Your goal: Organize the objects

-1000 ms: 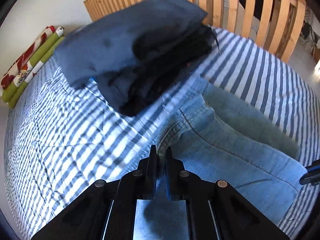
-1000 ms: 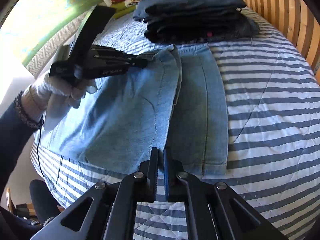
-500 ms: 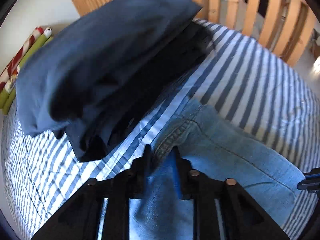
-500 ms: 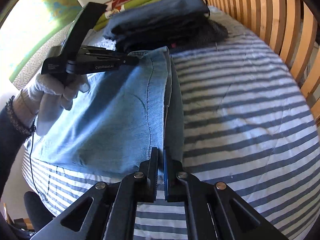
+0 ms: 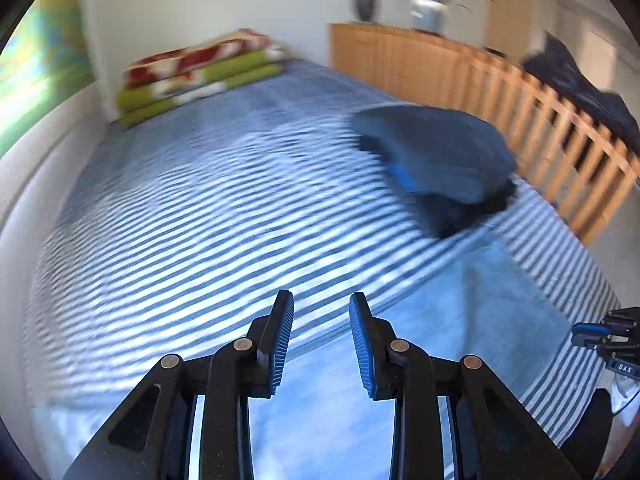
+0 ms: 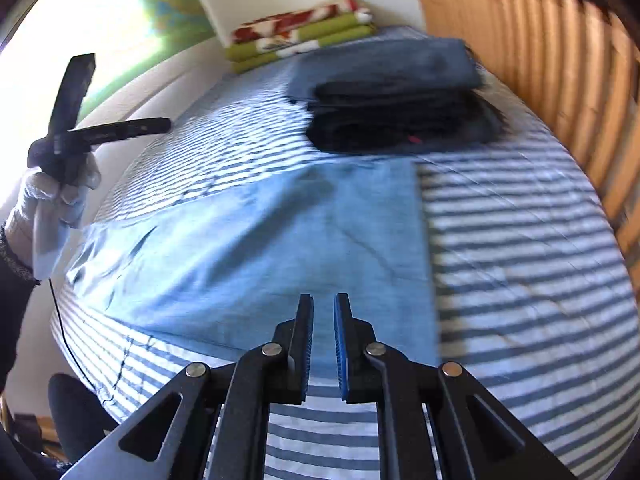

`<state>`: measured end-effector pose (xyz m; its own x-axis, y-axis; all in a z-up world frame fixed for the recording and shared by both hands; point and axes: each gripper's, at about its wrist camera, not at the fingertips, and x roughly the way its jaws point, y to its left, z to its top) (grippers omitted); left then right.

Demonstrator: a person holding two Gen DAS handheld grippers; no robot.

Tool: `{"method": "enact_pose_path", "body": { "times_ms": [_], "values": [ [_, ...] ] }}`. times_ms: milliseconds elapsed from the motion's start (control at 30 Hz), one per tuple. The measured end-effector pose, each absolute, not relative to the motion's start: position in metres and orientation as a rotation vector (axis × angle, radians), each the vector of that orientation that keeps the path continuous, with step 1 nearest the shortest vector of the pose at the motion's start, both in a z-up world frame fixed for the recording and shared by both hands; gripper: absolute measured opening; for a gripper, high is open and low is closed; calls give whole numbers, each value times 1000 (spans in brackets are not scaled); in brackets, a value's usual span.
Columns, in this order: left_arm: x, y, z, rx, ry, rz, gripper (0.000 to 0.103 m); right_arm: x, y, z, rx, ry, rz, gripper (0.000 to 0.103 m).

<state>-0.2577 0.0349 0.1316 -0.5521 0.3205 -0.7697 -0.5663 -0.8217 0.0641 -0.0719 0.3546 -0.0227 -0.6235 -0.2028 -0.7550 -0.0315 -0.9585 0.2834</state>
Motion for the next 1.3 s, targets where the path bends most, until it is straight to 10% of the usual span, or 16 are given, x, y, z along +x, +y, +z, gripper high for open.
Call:
{"method": "enact_pose_path", "body": {
  "times_ms": [500, 867, 1067, 1300],
  "values": [
    [-257, -451, 115, -1451, -142, 3054, 40, -159, 164, -40, 1339, -78, -2518, 11],
    [-261, -562, -41, -1749, -824, 2810, 59, -189, 169, -103, 1660, -40, -2489, 8],
    [-271, -556, -43, -1617, -883, 2902, 13, -187, 159, -100, 1690, 76, -2498, 9],
    [-305, -522, 32, -1512, -493, 3121, 5, -187, 157, -100, 1687, 94, -2510, 9]
  ]
}}
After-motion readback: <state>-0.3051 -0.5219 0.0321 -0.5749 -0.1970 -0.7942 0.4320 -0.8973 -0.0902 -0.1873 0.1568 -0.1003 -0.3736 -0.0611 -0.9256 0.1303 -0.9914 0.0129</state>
